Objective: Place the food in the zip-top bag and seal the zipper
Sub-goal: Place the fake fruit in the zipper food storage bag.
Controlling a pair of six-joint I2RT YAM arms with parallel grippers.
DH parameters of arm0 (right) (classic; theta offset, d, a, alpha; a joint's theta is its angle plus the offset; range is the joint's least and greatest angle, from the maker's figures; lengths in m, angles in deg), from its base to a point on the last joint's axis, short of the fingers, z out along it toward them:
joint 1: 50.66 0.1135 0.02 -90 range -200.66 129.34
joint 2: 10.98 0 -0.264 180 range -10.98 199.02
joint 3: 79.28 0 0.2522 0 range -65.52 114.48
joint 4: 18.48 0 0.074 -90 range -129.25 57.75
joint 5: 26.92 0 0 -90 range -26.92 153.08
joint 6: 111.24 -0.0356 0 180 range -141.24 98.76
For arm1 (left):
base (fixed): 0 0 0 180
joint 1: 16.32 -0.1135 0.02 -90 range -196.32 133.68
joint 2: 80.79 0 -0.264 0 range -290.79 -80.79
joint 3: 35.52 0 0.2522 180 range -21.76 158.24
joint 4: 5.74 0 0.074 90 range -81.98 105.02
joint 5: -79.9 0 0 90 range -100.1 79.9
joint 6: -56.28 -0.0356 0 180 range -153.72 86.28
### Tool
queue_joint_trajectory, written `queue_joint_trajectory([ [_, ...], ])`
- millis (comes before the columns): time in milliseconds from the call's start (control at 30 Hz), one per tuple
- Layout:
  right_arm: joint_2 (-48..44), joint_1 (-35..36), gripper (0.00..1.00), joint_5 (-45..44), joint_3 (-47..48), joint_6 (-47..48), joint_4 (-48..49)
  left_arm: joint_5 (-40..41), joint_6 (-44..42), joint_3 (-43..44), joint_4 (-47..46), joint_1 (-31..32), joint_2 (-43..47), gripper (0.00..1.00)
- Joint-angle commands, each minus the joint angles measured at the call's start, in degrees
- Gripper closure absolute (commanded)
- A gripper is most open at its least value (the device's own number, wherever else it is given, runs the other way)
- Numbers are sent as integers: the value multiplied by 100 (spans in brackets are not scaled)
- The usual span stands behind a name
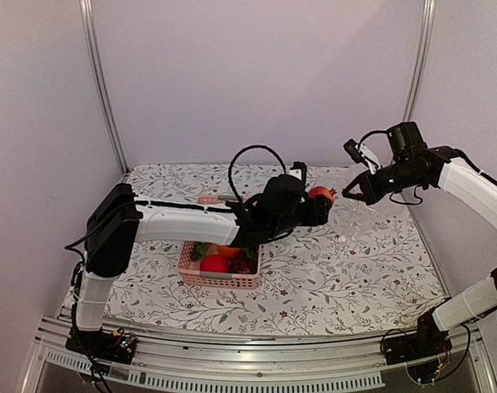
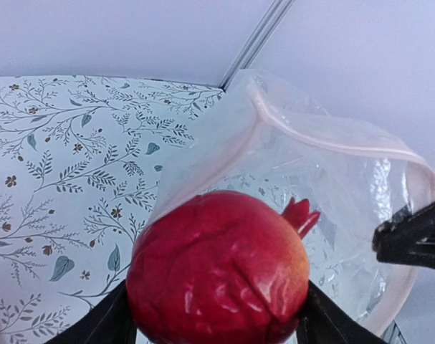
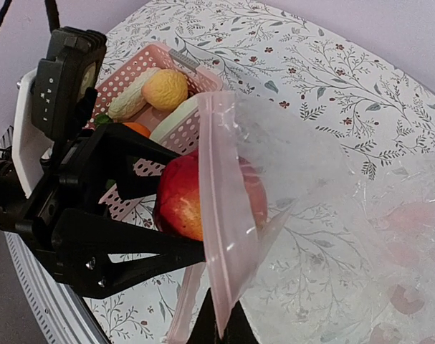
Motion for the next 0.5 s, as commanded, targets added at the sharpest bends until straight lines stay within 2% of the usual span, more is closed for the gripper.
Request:
queue_joint_trajectory([
  [0,-31,26,100,357,155,-57,-166,282,-83,510,415,-12,-132,24],
  [133,30,-28,100,415,220,-140,-168,555,-526,672,472,105,-1,14],
  [233,102,-206,100,542,289,-227,-168,740,-843,720,497,199,145,1],
  [467,215,-461,100,627,343,-389,-77,907,-1329,948,782,437,507,0],
])
